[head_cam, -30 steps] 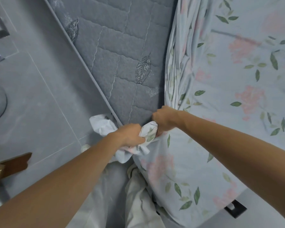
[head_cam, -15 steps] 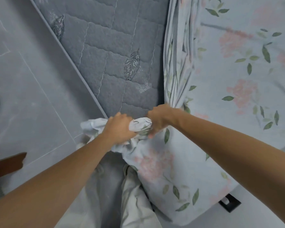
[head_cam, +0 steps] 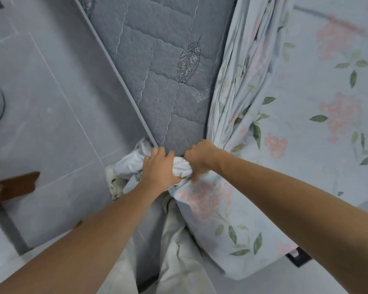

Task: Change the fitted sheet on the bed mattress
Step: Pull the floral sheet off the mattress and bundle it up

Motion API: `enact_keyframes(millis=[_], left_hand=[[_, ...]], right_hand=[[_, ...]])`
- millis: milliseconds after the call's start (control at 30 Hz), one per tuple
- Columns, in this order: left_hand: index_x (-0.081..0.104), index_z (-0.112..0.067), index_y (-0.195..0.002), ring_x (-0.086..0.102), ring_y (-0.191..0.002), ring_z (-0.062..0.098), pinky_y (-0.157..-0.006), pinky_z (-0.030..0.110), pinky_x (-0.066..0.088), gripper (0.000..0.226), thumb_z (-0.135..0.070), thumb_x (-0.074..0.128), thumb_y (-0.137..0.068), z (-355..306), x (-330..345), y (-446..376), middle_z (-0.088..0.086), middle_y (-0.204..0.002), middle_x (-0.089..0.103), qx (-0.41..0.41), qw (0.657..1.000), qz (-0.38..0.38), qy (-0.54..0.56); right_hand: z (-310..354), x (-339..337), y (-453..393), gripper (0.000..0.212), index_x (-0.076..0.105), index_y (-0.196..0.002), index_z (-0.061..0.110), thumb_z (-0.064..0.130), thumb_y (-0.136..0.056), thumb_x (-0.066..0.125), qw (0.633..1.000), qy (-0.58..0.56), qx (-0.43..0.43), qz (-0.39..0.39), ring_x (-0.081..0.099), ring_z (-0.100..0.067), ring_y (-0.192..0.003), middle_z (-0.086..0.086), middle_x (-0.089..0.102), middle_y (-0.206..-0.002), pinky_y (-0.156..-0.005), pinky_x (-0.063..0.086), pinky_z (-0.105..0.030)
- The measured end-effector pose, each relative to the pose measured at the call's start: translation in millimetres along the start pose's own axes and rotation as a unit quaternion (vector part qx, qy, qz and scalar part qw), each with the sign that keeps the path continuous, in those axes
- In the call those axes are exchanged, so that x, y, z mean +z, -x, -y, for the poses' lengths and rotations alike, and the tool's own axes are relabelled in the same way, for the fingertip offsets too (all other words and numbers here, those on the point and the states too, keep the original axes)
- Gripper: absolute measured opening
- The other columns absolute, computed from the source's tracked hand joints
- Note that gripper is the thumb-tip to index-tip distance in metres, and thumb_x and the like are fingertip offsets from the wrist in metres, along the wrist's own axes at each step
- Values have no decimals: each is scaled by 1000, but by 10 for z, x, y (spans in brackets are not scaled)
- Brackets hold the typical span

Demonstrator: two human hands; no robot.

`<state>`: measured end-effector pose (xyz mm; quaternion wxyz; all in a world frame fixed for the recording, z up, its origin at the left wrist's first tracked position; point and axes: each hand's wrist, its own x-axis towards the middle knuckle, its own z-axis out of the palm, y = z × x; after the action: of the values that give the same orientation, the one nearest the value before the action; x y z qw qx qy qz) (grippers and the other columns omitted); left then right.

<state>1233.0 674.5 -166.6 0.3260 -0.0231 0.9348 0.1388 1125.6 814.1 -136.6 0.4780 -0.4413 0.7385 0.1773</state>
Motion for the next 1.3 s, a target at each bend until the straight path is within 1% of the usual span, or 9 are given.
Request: enact_keyframes(millis=[167, 267, 433, 600, 767, 900, 1033, 1167, 1300], left_hand=[[71, -25, -97, 45, -114, 25, -93, 40, 32, 47, -67, 70, -75, -38, 82, 98, -1, -111, 55, 69, 997, -15, -31], [61, -20, -102, 55, -106, 25, -89, 38, 35, 39, -54, 68, -84, -127, 96, 169, 1, -99, 65, 92, 995, 17, 28], [37, -18, -100, 63, -88, 32, -75, 43, 42, 37, -39, 67, -96, -194, -66, 204, 0, -81, 54, 77, 980, 94, 159], [45, -15, -106, 63, -85, 32, -71, 43, 41, 29, -38, 61, -98, -349, -302, 16, -4, -81, 56, 98, 981, 128, 110], [53, -15, -111, 64, -94, 27, -86, 48, 53, 27, -30, 66, -93, -740, -474, -31, 5, -102, 65, 114, 953, 141, 242], [55, -17, -106, 66, -98, 28, -88, 54, 54, 32, -34, 67, -82, -1040, -550, -97, 4, -103, 66, 114, 938, 125, 303], [45, -23, -102, 63, -85, 26, -72, 44, 49, 39, -45, 74, -88, -1058, -369, -52, 0, -92, 65, 106, 964, 92, 227], [40, -19, -112, 63, -89, 35, -68, 40, 37, 42, -40, 68, -90, -941, -92, 129, 4, -93, 61, 88, 988, 62, 107], [32, -27, -153, 59, -92, 36, -71, 41, 43, 72, -23, 68, -91, -814, 145, 479, 11, -116, 53, 98, 990, -22, 99]], right_hand=[[-23, 179, 18, 21, 55, -94, 29, 47, -93, 67, 999, 17, -4, -28, 66, -21, -98, 5, 69, -102, -102, 45, -38], [-93, 203, 126, 20, 52, -86, 25, 39, -96, 63, 1000, -7, -13, -11, 59, -22, -81, 3, 67, -92, -83, 50, -33], [-248, 155, 277, 27, 49, -74, 28, 34, -94, 66, 994, -105, -3, 20, 59, -20, -69, 7, 59, -73, -62, 47, -32], [-405, 165, 481, 28, 57, -75, 21, 40, -93, 68, 981, -192, 24, 10, 53, -22, -64, 2, 61, -72, -61, 44, -34], [-742, 203, 885, 19, 68, -85, 9, 26, -88, 75, 962, -269, 43, 6, 50, -24, -65, -5, 61, -72, -60, 46, -37], [-937, 241, 1197, 37, 52, -61, 21, 23, -87, 78, 959, -269, 65, -55, 42, -22, -60, 4, 46, -58, -48, 34, -23], [-798, 692, 1142, 33, 50, -90, 27, 44, -85, 77, 963, -176, 108, -171, 51, -21, -72, 9, 54, -76, -64, 35, -32], [-497, 1293, 947, 57, 60, -119, 13, 27, -69, 85, 921, -157, 105, -341, 53, -28, -100, -8, 61, -112, -84, 42, -38], [53, 1698, 990, 89, 44, -152, -2, 19, -73, 79, 845, -242, 177, -442, 40, -43, -141, -24, 42, -155, -119, 37, -49]])
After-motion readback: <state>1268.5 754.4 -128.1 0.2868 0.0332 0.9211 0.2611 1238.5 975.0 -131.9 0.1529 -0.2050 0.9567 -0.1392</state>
